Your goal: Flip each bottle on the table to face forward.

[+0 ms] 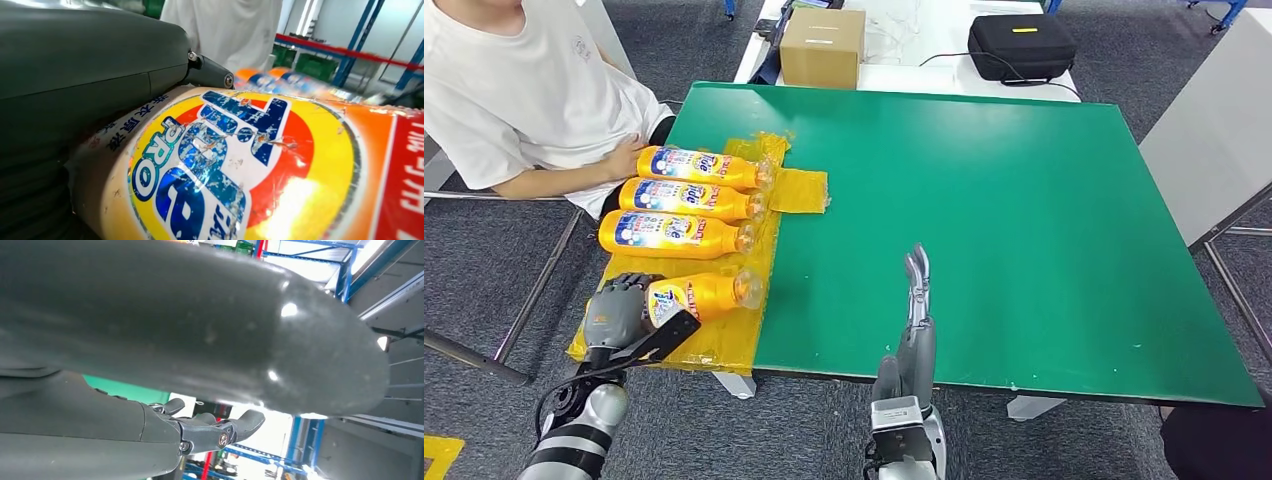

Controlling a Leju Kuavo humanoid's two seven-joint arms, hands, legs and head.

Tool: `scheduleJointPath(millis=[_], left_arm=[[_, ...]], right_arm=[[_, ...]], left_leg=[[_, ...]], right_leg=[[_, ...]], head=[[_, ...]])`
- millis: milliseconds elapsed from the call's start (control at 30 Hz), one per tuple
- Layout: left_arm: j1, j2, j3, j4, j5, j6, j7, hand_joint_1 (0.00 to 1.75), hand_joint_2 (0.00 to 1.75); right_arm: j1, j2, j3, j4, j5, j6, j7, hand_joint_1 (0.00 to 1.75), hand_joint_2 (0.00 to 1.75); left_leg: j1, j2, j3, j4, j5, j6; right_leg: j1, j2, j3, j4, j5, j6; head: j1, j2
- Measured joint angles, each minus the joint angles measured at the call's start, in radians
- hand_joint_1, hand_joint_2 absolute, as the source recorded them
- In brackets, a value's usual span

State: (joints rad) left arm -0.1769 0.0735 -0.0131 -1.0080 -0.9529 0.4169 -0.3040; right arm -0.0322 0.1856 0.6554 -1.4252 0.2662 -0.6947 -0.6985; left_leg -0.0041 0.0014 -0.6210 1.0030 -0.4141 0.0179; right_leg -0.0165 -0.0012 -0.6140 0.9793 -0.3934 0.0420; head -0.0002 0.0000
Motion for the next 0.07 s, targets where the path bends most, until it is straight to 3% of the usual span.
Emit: scheduleJointPath(millis=[67], left_arm=[[-0.001,0.005,-0.001,0.021,-0.020,0.005,0.005,1.75,1.75]], right_arm=[[0.001,-0.002,0.002,0.001,-0.004,0.000,0.000,0.00,0.00]], left_leg=[[0.000,0.000,0.000,0.000,0.000,0.000]], right_leg=[[0.000,0.000,0.000,0.000,0.000,0.000]], head=[[0.000,0.000]])
